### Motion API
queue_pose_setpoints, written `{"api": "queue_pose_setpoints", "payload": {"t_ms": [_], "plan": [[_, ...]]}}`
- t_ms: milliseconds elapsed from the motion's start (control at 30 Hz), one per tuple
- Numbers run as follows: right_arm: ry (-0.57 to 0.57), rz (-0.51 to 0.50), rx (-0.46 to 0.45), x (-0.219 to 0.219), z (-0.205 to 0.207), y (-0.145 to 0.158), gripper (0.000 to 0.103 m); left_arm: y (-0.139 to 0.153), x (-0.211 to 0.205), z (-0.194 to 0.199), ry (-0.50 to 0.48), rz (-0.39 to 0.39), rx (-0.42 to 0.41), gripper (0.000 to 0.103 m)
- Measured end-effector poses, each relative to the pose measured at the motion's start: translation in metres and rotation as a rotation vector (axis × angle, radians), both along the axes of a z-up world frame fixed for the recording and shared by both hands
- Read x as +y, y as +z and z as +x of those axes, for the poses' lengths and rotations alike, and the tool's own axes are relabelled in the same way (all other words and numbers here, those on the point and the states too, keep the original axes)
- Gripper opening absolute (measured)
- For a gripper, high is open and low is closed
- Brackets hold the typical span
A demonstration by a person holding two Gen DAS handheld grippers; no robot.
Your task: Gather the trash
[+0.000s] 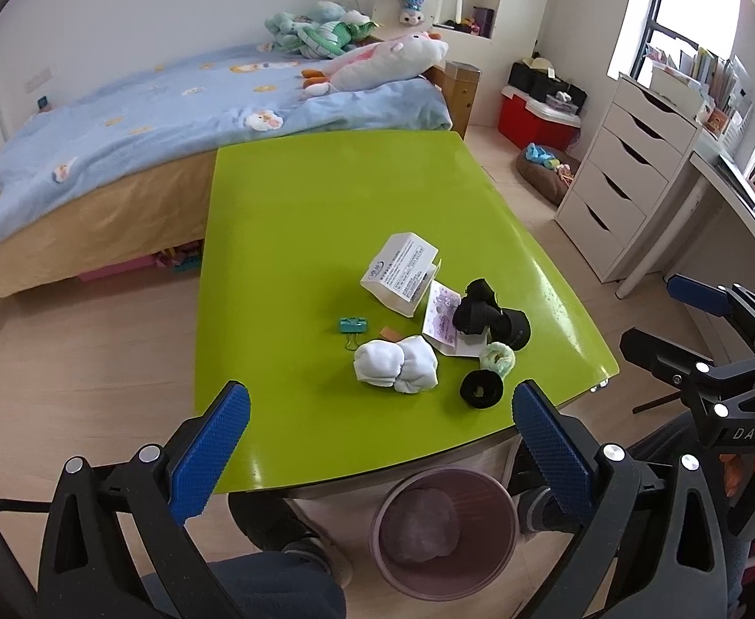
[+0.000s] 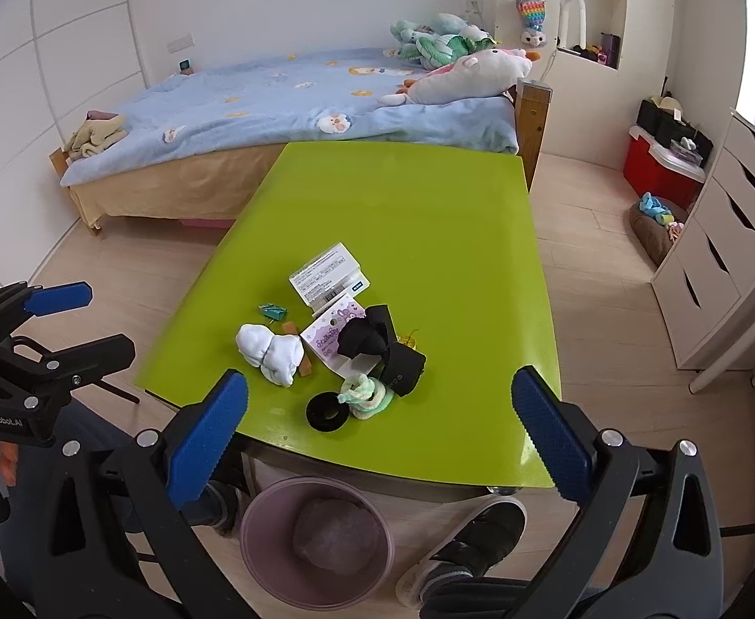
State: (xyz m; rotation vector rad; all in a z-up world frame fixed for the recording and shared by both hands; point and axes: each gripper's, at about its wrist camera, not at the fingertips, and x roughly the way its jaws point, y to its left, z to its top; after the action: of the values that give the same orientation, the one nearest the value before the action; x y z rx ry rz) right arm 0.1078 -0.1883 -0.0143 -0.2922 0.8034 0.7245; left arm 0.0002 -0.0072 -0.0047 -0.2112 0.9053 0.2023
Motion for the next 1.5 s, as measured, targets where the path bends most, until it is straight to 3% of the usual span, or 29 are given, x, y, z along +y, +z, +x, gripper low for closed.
{"api": "queue_pose_setpoints", "payload": {"t_ms": [100, 500, 1500], "plan": [[0.002, 0.001, 0.005, 0.000, 0.000, 0.000, 0.100, 0.000, 0.001, -0.001, -0.008, -0.024, -0.005, 0.098], [0.011, -0.004, 0.026, 0.001, 0.002, -0.003, 0.100, 0.001, -0.002, -0.001, -0.025, 0.023, -0.002, 0.098], [0.032, -0.016, 0.086, 0.002, 0.001, -0.013, 0.100, 0.002, -0.007, -0.001, -0.060, 0.022, -0.022, 0.098]]}}
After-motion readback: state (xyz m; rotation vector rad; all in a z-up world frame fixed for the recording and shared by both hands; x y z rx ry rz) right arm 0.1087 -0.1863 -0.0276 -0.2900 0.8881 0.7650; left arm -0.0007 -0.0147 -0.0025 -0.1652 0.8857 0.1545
